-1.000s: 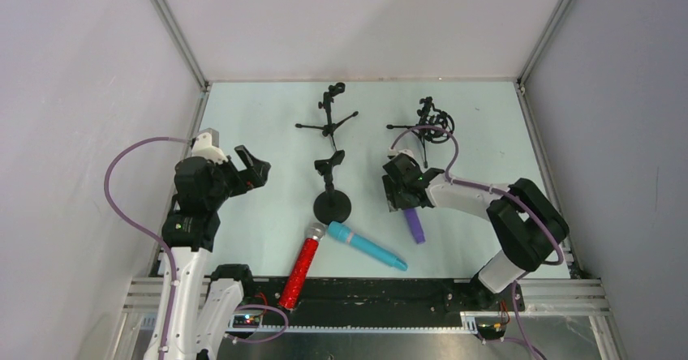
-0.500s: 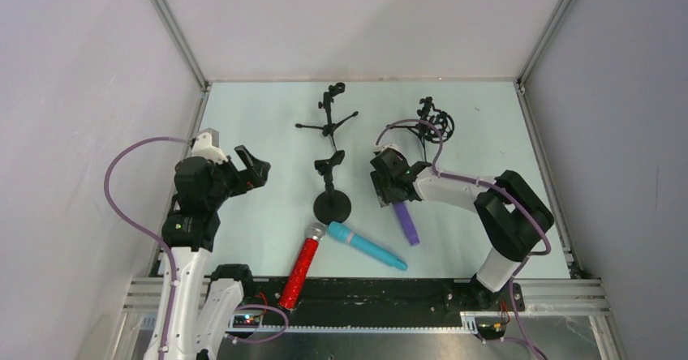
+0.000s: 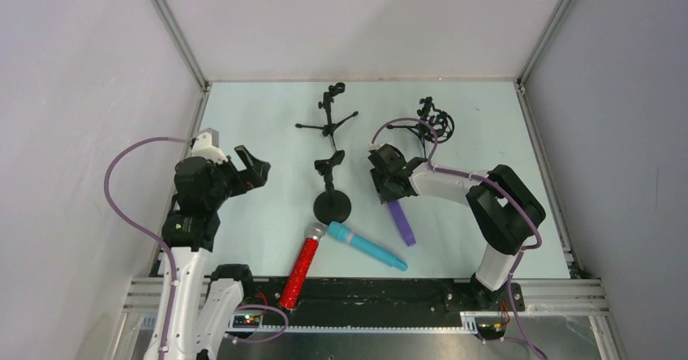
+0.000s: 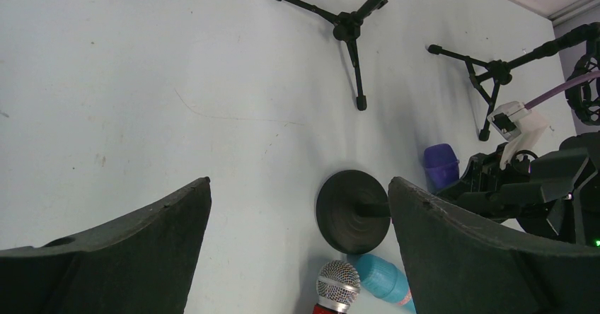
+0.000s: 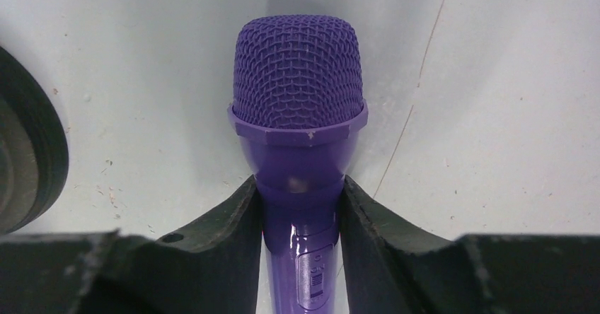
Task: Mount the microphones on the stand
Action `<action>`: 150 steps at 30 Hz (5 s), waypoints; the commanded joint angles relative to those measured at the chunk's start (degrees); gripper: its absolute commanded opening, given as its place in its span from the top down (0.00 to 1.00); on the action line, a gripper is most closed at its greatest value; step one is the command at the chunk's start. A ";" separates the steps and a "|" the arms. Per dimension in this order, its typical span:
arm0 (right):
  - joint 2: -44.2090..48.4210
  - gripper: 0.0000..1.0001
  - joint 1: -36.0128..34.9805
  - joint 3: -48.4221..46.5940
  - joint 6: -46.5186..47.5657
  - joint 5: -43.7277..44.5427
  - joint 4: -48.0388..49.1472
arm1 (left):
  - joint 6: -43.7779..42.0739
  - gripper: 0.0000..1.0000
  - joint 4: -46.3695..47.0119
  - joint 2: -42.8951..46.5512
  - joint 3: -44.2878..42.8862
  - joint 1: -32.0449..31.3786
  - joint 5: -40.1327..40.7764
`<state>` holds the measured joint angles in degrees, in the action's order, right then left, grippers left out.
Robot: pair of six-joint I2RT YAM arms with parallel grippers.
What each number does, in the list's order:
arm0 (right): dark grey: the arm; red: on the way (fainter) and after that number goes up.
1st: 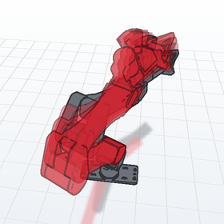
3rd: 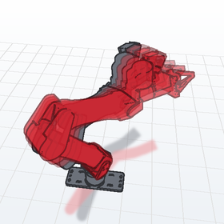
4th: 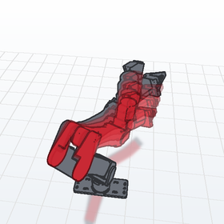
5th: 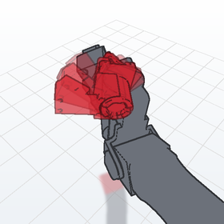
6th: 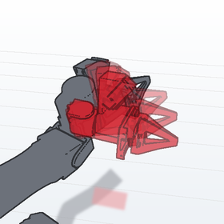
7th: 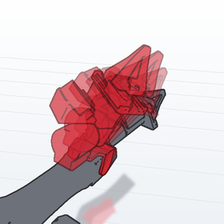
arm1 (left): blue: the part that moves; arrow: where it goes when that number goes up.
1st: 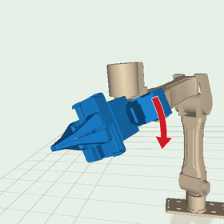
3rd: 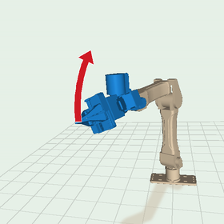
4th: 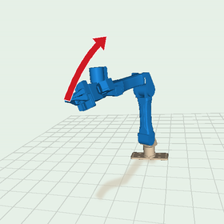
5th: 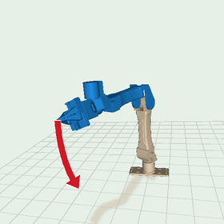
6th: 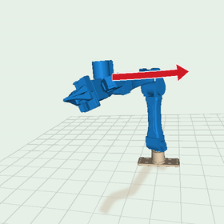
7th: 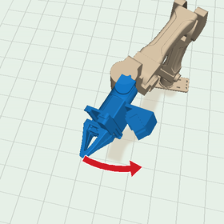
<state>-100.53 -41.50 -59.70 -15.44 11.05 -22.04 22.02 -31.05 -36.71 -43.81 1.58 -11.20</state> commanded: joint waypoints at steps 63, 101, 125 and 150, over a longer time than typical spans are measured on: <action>56.53 1.00 -0.63 10.83 6.70 3.93 25.71 | 1.06 0.02 5.32 -1.32 0.10 0.95 -5.83; 51.12 1.00 8.68 10.75 -1.32 -5.73 21.24 | -5.39 0.06 9.34 -14.02 -15.92 -26.76 2.18; 48.34 1.00 10.38 10.48 -1.80 -8.16 17.13 | -15.77 0.13 -15.94 -41.04 -43.95 -46.31 23.78; 48.50 1.00 10.86 10.66 -0.88 -7.74 16.62 | -25.86 0.79 -23.91 -51.65 -49.55 -48.96 25.11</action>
<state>-52.97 -30.96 -48.60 -17.08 2.59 -7.27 0.62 -54.63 -87.59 -90.43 -47.13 14.31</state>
